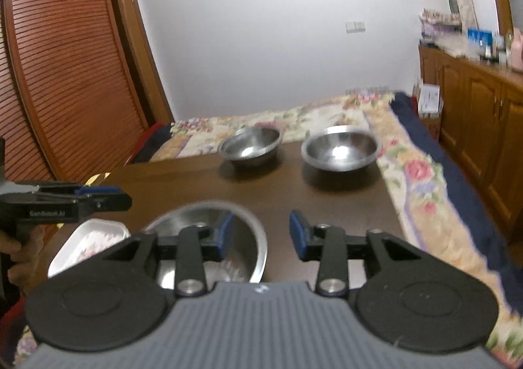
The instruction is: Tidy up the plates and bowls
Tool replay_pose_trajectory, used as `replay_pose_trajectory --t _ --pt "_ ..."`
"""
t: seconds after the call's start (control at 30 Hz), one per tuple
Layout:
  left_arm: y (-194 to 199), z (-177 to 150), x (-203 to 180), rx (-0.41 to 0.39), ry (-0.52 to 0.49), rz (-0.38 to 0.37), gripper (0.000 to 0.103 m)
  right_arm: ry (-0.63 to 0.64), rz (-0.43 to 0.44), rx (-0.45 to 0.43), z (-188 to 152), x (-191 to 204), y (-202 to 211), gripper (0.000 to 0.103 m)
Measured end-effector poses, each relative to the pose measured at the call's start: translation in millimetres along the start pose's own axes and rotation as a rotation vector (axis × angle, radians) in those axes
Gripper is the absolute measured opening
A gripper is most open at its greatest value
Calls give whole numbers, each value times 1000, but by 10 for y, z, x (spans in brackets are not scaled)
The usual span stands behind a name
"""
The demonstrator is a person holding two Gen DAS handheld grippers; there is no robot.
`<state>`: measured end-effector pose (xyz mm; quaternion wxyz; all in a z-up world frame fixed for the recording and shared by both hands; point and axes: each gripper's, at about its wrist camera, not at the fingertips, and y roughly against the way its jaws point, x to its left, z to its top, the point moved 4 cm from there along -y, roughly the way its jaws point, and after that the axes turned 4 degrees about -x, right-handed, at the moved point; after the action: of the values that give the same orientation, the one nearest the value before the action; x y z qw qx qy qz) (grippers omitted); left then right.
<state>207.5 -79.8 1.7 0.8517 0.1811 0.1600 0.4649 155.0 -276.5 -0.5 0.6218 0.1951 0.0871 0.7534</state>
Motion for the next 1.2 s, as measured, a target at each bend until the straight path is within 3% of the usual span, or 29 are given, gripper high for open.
replay_pose_trajectory --t 0.23,0.47,0.93,1.2 --pt "-397 274 193 2 -14 50 45 32 -11 -1 439 -73 -447 45" --pt "-756 450 509 -1 47 103 46 73 -39 28 603 -58 -910 45" --pt "-1214 588 840 29 169 118 46 74 -19 115 680 -86 -1613 47" --pt "-1714 602 860 69 241 125 46 32 12 199 566 -173 -2100 47"
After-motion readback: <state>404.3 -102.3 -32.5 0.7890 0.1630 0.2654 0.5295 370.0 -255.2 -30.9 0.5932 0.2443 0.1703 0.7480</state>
